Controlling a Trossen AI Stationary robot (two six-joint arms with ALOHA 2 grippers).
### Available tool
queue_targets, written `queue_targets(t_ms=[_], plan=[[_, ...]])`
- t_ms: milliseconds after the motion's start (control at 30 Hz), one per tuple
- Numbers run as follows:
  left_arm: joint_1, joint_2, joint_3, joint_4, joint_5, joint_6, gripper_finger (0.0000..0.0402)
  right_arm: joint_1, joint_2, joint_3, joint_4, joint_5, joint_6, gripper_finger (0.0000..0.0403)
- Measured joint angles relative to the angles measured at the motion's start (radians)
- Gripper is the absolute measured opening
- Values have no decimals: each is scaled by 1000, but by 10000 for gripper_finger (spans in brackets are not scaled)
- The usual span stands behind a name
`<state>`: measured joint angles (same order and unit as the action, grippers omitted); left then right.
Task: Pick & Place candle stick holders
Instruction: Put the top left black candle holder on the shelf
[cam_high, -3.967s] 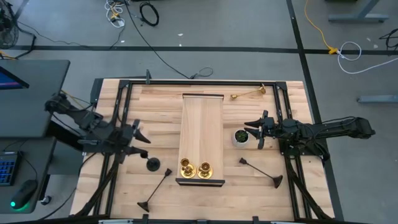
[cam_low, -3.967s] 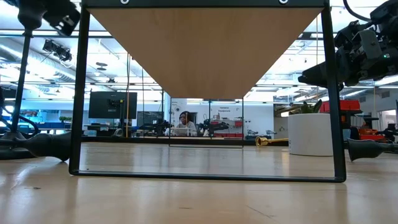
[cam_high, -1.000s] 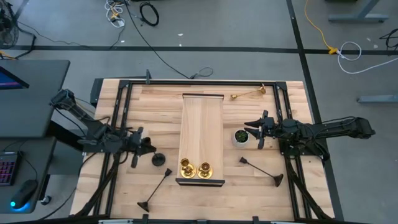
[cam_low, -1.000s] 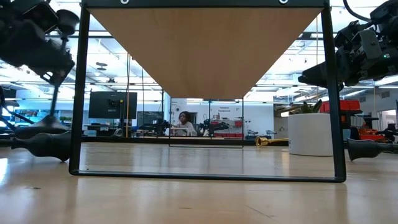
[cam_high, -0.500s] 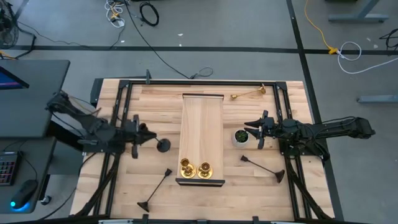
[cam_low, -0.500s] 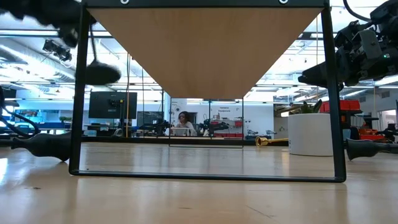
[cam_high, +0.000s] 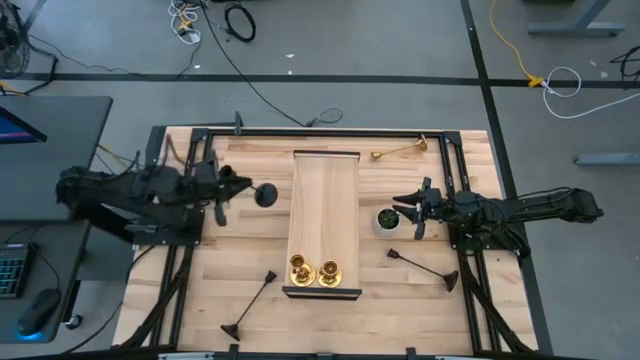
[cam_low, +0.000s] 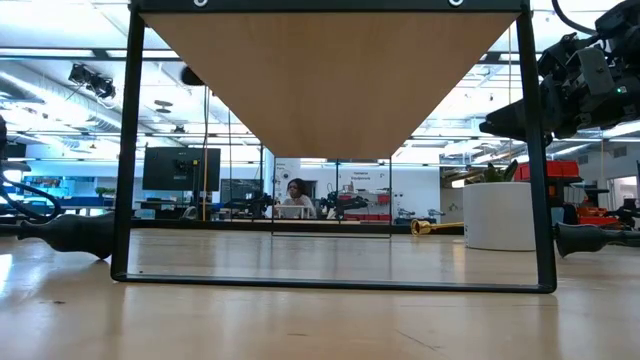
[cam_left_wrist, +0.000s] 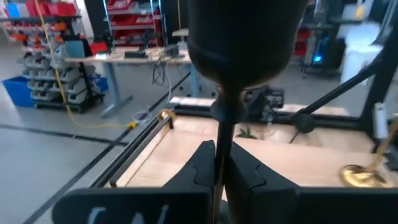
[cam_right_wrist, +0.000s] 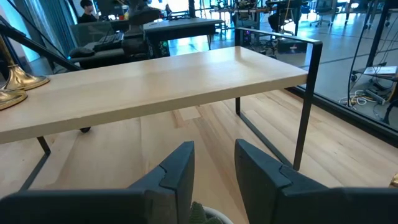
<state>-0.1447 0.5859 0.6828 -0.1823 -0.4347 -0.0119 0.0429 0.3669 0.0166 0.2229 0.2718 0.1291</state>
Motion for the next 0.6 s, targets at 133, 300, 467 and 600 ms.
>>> queue_targets(t_ms=[133, 300, 467, 600], plan=[[176, 115, 59, -1, 173, 67, 12, 0, 0, 0, 0, 0, 0, 114], [387, 242, 109, 110, 428, 109, 12, 0, 0, 0, 0, 0, 0, 114], [534, 358, 137, 211, 641, 107, 12, 0, 0, 0, 0, 0, 0, 114], [598, 477, 171, 246, 723, 96, 12, 0, 0, 0, 0, 0, 0, 114]])
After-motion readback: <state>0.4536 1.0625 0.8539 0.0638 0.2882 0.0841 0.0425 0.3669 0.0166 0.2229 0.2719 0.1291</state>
